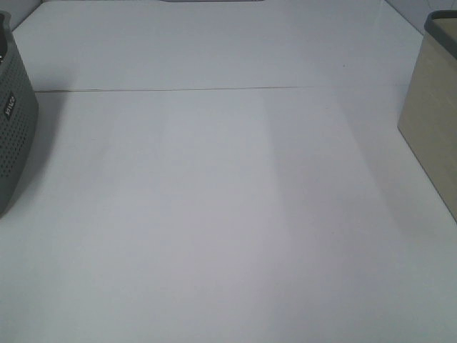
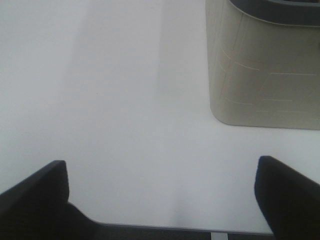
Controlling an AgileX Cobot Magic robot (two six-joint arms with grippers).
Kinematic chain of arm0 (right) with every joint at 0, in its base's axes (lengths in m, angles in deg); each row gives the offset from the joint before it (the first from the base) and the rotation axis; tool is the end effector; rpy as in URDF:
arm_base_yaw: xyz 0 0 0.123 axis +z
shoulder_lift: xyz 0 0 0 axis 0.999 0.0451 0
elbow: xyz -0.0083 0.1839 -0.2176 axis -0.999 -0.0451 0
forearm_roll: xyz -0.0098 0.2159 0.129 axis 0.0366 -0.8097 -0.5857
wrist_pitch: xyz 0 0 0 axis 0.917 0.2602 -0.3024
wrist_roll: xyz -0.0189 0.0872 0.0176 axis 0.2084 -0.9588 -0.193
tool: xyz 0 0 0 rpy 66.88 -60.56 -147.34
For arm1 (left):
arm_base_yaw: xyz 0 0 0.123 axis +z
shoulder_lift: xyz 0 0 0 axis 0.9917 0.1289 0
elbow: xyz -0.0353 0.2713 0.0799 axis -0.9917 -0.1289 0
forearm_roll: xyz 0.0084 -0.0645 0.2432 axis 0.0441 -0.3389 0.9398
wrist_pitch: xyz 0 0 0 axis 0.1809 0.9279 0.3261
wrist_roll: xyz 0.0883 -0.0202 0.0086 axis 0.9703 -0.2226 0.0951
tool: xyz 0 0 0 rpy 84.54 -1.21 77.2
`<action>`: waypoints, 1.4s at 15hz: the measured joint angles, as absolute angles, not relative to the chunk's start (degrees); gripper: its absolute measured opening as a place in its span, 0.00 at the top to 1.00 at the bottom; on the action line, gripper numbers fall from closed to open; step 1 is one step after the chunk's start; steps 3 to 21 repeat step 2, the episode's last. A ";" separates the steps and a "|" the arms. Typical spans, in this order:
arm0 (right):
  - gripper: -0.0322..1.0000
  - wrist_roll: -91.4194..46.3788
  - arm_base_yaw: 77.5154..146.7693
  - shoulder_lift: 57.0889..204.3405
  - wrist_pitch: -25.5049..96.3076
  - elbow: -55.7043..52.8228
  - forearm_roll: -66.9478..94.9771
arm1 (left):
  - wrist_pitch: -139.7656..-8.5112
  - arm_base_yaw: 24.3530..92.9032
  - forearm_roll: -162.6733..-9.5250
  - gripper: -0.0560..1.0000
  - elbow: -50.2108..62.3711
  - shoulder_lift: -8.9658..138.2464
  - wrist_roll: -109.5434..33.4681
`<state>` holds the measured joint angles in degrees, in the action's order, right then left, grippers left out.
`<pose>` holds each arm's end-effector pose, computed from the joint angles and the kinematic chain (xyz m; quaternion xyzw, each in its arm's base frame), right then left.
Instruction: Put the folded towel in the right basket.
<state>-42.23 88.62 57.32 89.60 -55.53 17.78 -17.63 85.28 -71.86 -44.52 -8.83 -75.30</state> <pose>-0.0030 0.0058 0.2614 -0.0347 0.8737 0.0278 0.4845 -0.0062 0.0008 0.2795 -0.0439 0.8472 0.0041 0.5294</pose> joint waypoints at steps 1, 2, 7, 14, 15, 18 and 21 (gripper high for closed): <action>0.03 -42.23 88.62 57.32 89.55 -55.53 17.78 | -17.63 85.28 -71.86 0.01 -44.52 -8.83 -75.30; 0.03 -42.23 88.62 57.32 89.55 -55.53 17.78 | -17.63 85.28 -71.86 0.01 -44.52 -8.83 -75.30; 0.03 -42.23 88.62 57.32 89.55 -55.53 17.78 | -17.63 85.28 -71.86 0.01 -44.52 -8.83 -75.30; 0.03 -42.23 88.62 57.32 89.55 -55.53 17.78 | -17.63 85.28 -71.86 0.01 -44.52 -8.83 -75.30; 0.03 -42.23 88.62 57.32 89.55 -55.53 17.78 | -17.63 85.28 -71.86 0.01 -44.52 -8.83 -75.30; 0.03 -42.23 88.62 57.32 89.55 -55.53 17.78 | -17.63 85.28 -71.86 0.01 -44.52 -8.83 -75.30; 0.03 -42.23 88.62 57.32 89.55 -55.53 17.78 | -17.63 85.28 -71.86 0.01 -44.52 -8.83 -75.30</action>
